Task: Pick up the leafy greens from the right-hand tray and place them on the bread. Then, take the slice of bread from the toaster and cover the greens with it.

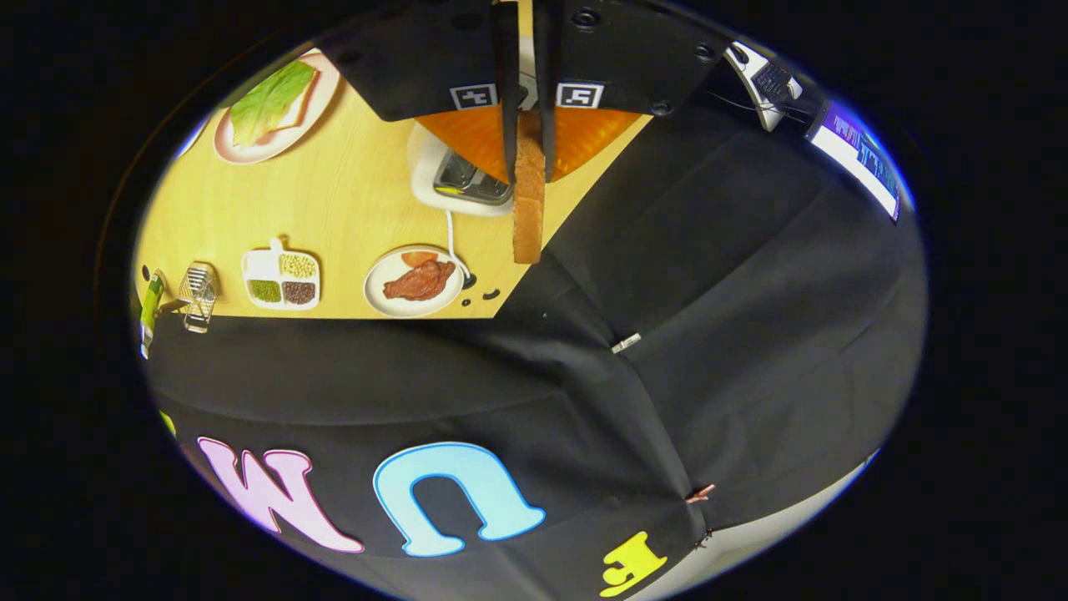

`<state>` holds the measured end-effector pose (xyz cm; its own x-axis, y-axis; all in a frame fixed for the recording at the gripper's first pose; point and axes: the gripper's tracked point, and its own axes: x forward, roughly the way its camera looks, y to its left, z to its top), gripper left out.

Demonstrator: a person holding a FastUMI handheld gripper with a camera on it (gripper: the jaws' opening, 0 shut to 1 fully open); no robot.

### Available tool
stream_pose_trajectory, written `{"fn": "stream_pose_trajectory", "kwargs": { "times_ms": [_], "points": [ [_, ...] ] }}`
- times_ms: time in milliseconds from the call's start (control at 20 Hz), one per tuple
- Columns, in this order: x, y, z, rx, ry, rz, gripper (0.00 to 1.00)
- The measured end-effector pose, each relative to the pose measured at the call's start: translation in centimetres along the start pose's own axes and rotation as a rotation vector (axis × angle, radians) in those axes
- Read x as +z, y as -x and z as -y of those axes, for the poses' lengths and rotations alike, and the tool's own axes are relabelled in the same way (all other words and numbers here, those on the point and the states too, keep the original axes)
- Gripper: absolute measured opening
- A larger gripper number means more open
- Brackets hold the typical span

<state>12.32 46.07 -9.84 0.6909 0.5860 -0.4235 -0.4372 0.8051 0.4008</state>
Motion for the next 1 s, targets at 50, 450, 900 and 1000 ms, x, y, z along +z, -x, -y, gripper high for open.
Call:
{"fn": "stream_pose_trajectory", "kwargs": {
  "times_ms": [50, 450, 900, 1000],
  "points": [
    [0.3, 0.5, 0.7, -0.009, 0.001, 0.011, 0.11],
    [0.9, 4.7, 7.9, -0.098, -0.061, 0.068, 0.11],
    [-3.8, 8.1, 18.0, -0.235, -0.182, 0.020, 0.11],
    [-5.2, 8.4, 19.7, -0.256, -0.215, 0.006, 0.11]
  ]
}}
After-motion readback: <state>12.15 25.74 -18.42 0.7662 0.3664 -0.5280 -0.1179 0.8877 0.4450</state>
